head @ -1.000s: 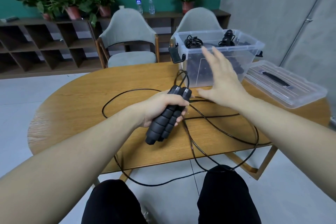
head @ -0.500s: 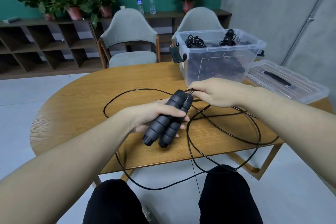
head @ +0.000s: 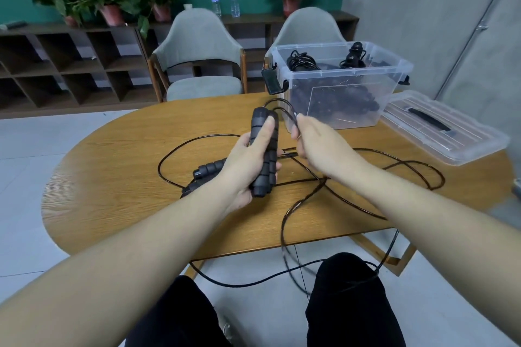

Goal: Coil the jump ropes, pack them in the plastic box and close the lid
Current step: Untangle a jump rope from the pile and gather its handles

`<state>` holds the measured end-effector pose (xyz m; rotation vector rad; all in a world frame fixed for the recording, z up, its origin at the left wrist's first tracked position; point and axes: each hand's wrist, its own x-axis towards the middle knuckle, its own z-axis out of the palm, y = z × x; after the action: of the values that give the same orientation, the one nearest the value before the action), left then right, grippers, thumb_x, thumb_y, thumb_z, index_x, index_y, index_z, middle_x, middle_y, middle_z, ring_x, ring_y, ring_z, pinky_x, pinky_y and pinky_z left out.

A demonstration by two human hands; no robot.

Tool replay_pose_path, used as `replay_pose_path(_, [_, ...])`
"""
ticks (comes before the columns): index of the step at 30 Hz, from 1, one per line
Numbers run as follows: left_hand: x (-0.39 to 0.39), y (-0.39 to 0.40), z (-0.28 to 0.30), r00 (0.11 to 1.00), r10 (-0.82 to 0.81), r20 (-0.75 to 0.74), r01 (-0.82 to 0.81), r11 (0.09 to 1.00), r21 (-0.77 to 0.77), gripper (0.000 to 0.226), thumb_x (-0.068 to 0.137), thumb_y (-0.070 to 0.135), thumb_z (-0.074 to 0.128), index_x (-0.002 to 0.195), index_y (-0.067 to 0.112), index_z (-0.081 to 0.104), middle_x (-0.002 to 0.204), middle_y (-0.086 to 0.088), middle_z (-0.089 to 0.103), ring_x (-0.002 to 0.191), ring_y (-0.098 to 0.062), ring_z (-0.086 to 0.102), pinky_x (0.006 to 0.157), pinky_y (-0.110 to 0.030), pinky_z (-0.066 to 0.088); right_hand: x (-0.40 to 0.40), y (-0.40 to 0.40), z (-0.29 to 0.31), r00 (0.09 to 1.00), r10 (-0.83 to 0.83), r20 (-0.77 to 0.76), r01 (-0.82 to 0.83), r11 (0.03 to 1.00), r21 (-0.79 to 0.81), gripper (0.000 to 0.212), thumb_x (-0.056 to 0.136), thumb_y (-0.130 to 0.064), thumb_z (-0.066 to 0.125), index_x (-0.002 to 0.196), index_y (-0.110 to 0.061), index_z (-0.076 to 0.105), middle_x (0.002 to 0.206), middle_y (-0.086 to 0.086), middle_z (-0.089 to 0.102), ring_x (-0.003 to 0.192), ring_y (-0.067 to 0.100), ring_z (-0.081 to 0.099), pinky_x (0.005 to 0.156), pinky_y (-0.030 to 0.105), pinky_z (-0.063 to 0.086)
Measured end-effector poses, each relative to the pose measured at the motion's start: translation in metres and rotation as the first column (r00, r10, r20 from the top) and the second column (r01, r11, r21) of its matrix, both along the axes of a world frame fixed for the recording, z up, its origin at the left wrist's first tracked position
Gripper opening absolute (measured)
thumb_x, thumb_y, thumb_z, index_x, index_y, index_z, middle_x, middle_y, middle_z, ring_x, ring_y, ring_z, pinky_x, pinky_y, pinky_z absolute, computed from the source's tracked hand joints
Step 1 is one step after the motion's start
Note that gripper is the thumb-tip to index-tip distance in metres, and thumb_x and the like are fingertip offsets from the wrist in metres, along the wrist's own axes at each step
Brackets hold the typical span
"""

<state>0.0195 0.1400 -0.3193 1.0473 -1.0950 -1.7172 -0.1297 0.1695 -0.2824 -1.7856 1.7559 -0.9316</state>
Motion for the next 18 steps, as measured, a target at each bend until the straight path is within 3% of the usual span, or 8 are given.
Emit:
replay_pose_path(3, [-0.003, -0.008, 0.001, 0.991, 0.085, -0.098, -0.077, 0.993, 0.09, 0.107, 0.049, 0.08, 0.079, 0.131, 0.015, 0.055, 0.106, -0.013, 0.073, 0.078, -0.024, 0.072, 0.067, -0.039, 0.06, 0.019, 0.019, -0.009, 0.984, 0.093, -0.153, -0.09, 0.996, 0.029, 0.037, 0.109, -0.038, 0.021, 0.084, -0.028, 0.045, 0.07, -0.009, 0.051, 0.068, 0.004, 0.051, 0.066, 0.027, 0.037])
replay_pose_path(5, [-0.004, -0.01, 0.005, 0.985, 0.094, -0.144, -0.072, 0.986, 0.151, 0.107, 0.05, 0.075, 0.083, 0.133, 0.014, 0.055, 0.101, -0.009, 0.074, 0.082, -0.025, 0.075, 0.07, -0.04, 0.061, 0.028, 0.028, -0.018, 0.961, 0.135, -0.241, -0.131, 0.991, 0.033, 0.031, 0.108, -0.038, 0.024, 0.091, -0.022, 0.044, 0.07, -0.006, 0.052, 0.068, 0.016, 0.053, 0.062, 0.035, 0.036])
replay_pose_path(8, [-0.008, -0.01, 0.003, 0.978, 0.135, -0.158, -0.107, 0.978, 0.178, 0.081, 0.066, 0.048, 0.091, 0.131, 0.015, 0.054, 0.078, -0.004, 0.062, 0.06, -0.019, 0.066, 0.06, -0.032, 0.056, 0.033, 0.034, -0.028, 0.912, 0.112, -0.395, -0.14, 0.989, -0.042, 0.022, 0.108, -0.037, 0.025, 0.095, -0.023, 0.035, 0.068, -0.003, 0.048, 0.06, 0.025, 0.047, 0.058, 0.036, 0.031])
replay_pose_path(10, [-0.01, -0.011, -0.002, 0.974, 0.168, -0.155, -0.133, 0.968, 0.213, 0.054, 0.076, 0.028, 0.086, 0.117, 0.014, 0.054, 0.072, -0.004, 0.056, 0.053, -0.018, 0.06, 0.055, -0.03, 0.054, 0.032, 0.036, -0.03, 0.884, 0.09, -0.459, -0.14, 0.987, -0.076, 0.02, 0.108, -0.038, 0.024, 0.099, -0.023, 0.035, 0.072, -0.001, 0.051, 0.061, 0.027, 0.046, 0.057, 0.037, 0.032])
replay_pose_path(12, [-0.01, -0.011, -0.003, 0.97, 0.183, -0.159, -0.139, 0.957, 0.256, 0.026, 0.085, 0.016, 0.075, 0.098, 0.013, 0.053, 0.068, -0.006, 0.054, 0.052, -0.018, 0.056, 0.052, -0.029, 0.052, 0.029, 0.038, -0.031, 0.884, 0.105, -0.455, -0.151, 0.986, -0.066, 0.025, 0.107, -0.038, 0.025, 0.11, -0.021, 0.042, 0.077, 0.003, 0.057, 0.063, 0.027, 0.049, 0.058, 0.038, 0.037])
replay_pose_path(14, [-0.008, -0.011, -0.002, 0.958, 0.204, -0.204, -0.138, 0.945, 0.297, 0.013, 0.089, 0.011, 0.066, 0.092, 0.011, 0.054, 0.069, -0.007, 0.057, 0.058, -0.019, 0.058, 0.056, -0.029, 0.053, 0.024, 0.04, -0.032, 0.887, 0.137, -0.442, -0.171, 0.985, -0.037, 0.028, 0.107, -0.039, 0.026, 0.117, -0.021, 0.044, 0.077, 0.003, 0.058, 0.065, 0.03, 0.054, 0.059, 0.038, 0.04])
replay_pose_path(16, [-0.006, -0.01, 0.0, 0.933, 0.217, -0.288, -0.12, 0.94, 0.318, 0.008, 0.092, 0.011, 0.062, 0.098, 0.008, 0.058, 0.077, -0.008, 0.064, 0.066, -0.019, 0.062, 0.06, -0.029, 0.055, 0.02, 0.042, -0.033, 0.896, 0.181, -0.406, -0.196, 0.981, 0.005, 0.025, 0.107, -0.041, 0.028, 0.11, -0.025, 0.047, 0.073, -0.001, 0.055, 0.068, 0.029, 0.057, 0.061, 0.039, 0.041])
replay_pose_path(18, [-0.005, -0.007, 0.003, 0.912, 0.205, -0.356, -0.09, 0.945, 0.314, 0.012, 0.095, 0.015, 0.06, 0.104, 0.006, 0.061, 0.088, -0.008, 0.069, 0.073, -0.02, 0.065, 0.062, -0.029, 0.058, 0.014, 0.04, -0.032, 0.947, 0.228, -0.224, -0.214, 0.973, 0.086, 0.024, 0.106, -0.043, 0.031, 0.092, -0.035, 0.048, 0.07, -0.005, 0.053, 0.068, 0.019, 0.054, 0.067, 0.038, 0.044])
